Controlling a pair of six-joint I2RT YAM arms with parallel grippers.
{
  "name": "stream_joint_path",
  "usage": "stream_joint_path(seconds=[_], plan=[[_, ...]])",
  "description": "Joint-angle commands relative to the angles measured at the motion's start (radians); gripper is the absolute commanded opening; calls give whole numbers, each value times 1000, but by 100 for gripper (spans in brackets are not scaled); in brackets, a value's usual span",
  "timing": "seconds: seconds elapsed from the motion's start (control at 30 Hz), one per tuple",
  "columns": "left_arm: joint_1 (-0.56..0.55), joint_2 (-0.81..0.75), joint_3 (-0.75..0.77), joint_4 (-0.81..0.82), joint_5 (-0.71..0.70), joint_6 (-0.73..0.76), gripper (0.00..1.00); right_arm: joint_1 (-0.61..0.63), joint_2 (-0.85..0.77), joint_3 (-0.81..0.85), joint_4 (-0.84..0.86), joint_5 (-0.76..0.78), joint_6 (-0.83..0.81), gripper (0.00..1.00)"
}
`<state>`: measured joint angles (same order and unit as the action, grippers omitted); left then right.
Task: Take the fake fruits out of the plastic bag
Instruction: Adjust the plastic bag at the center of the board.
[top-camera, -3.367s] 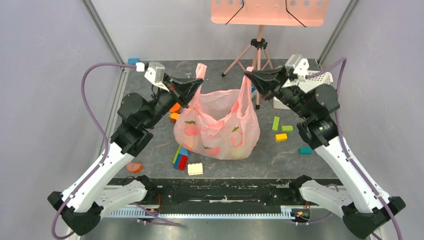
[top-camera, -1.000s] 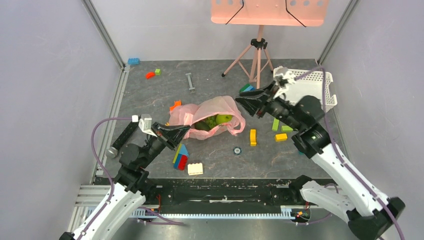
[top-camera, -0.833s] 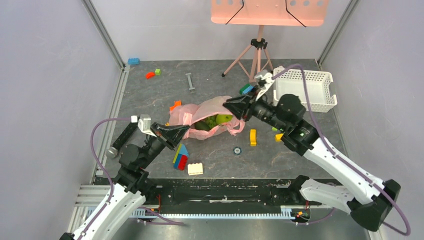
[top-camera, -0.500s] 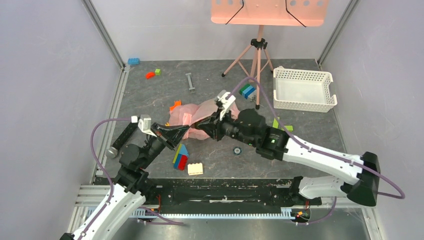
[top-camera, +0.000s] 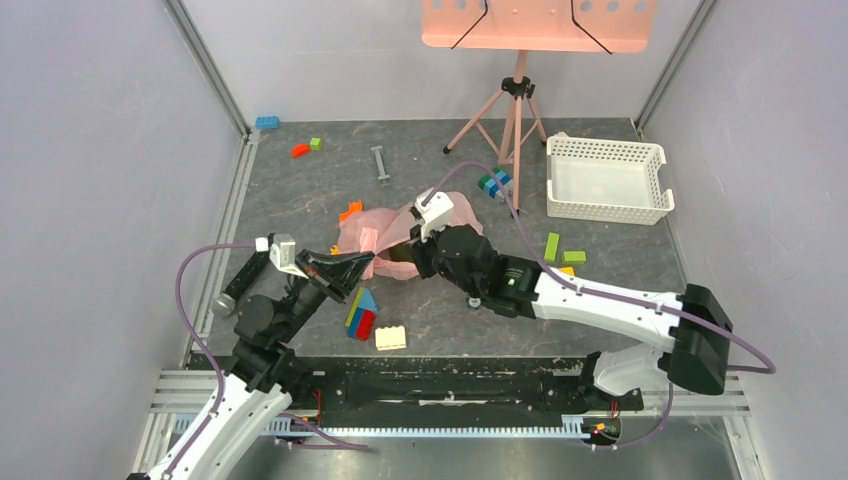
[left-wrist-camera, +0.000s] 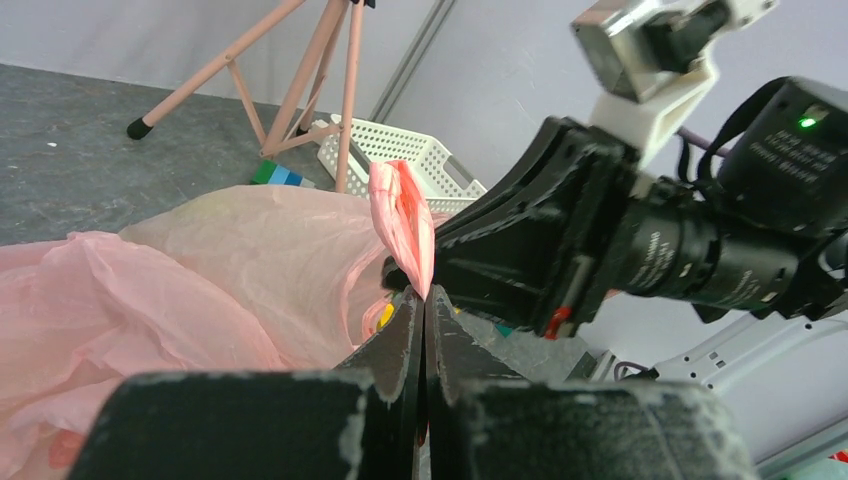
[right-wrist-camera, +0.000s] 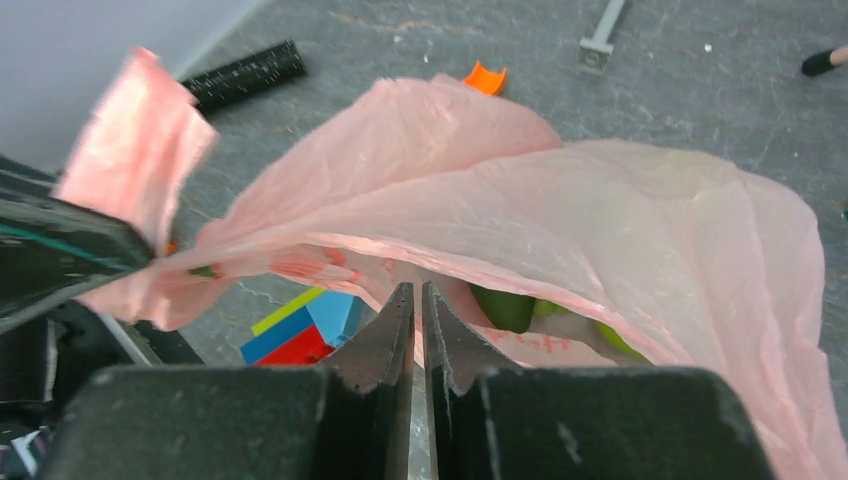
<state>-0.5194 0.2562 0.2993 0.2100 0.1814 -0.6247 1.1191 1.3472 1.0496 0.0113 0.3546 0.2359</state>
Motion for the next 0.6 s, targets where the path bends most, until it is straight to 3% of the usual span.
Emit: stream_joint_path(seconds=[0.0, 0.57], plan=[[-2, -15, -5, 9, -17, -24, 2, -2, 44, 15, 35, 51, 17, 8], [-2, -86, -33, -11, -7, -29, 2, -128, 112, -137, 143, 18, 61, 8]])
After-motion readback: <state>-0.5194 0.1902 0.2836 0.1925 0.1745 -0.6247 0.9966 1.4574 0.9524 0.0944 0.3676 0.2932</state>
